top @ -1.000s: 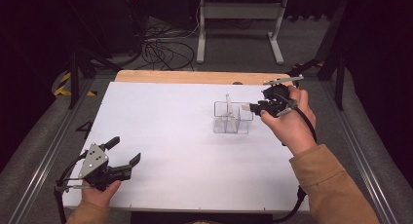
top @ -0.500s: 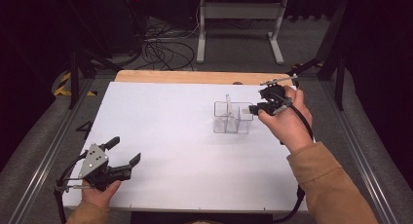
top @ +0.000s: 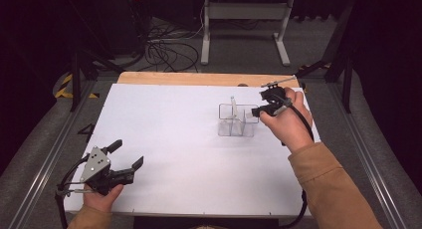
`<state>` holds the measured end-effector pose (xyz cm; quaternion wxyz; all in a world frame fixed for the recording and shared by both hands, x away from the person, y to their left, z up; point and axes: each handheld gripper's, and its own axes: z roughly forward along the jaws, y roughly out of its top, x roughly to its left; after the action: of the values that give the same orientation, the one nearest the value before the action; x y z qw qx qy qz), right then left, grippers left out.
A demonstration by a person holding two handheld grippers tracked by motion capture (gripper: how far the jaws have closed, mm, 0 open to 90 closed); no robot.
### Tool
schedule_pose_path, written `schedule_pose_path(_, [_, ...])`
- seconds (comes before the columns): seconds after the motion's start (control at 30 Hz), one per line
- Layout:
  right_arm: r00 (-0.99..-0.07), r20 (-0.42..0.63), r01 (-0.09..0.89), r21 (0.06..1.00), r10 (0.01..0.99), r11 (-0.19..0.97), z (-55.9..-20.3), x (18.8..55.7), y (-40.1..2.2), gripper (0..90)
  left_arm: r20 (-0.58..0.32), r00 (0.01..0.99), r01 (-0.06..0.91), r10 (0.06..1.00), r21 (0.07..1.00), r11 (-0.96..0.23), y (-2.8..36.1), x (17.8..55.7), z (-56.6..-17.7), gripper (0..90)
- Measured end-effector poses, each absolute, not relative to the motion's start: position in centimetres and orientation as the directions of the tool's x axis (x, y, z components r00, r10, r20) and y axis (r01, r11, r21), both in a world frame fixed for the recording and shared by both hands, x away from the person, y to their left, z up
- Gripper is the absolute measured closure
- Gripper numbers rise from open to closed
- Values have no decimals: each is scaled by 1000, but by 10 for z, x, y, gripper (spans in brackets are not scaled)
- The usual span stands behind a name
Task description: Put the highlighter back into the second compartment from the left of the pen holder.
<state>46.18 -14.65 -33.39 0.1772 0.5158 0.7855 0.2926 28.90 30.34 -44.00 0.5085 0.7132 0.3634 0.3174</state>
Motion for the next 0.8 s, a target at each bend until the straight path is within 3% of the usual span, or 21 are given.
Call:
schedule_pose_path(0.3, [-424,14,687,657,906,312,-340,467,-145,644,83,534,194,842,957,-217,304,289,-440,131])
schedule_pose_path(0.37, [-442,-1,663,674,897,328,-341,467,-145,588,83,533,194,842,957,-217,304,289,-440,131])
schedule_pose_path(0.8, [-480,-36,562,754,877,339,-332,458,-153,447,82,533,197,842,956,-218,303,290,-440,131])
